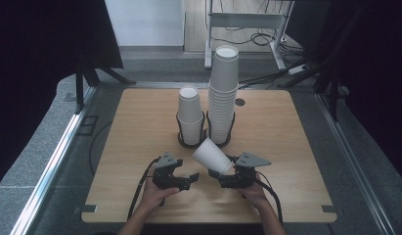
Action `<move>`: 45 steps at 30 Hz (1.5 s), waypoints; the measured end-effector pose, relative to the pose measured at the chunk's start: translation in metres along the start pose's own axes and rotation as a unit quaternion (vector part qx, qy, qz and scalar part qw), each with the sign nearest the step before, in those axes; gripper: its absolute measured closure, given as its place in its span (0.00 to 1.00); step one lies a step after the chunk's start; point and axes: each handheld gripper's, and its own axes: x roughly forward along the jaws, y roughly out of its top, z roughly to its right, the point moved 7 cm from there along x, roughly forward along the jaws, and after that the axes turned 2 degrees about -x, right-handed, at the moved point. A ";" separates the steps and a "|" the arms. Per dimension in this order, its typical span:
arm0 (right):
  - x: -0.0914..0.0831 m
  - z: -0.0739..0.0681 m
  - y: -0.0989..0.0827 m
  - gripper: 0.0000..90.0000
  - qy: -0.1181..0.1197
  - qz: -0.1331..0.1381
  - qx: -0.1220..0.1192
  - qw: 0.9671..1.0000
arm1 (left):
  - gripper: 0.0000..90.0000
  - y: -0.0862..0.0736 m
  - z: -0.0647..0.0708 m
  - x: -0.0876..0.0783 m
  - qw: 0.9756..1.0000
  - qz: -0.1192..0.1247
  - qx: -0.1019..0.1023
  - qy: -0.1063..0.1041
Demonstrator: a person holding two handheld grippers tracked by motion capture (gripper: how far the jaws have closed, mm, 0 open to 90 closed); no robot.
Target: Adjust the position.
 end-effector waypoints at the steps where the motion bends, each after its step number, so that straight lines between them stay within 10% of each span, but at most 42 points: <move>1: 0.000 0.000 0.000 0.25 0.001 0.004 0.003 1.000 | 0.14 0.001 0.000 -0.001 1.000 0.003 -0.004 -0.002; 17: 0.001 -0.007 -0.001 0.25 0.010 0.039 0.004 0.999 | 0.07 0.022 0.007 -0.001 0.995 0.043 -0.053 -0.075; 34: 0.006 -0.016 -0.002 0.26 0.021 0.048 -0.009 0.999 | 0.02 0.041 0.012 0.013 0.977 0.071 -0.126 -0.160; 45: 0.014 -0.024 -0.005 0.26 0.022 0.032 -0.033 0.999 | 0.00 0.045 0.013 0.023 0.973 0.084 -0.140 -0.164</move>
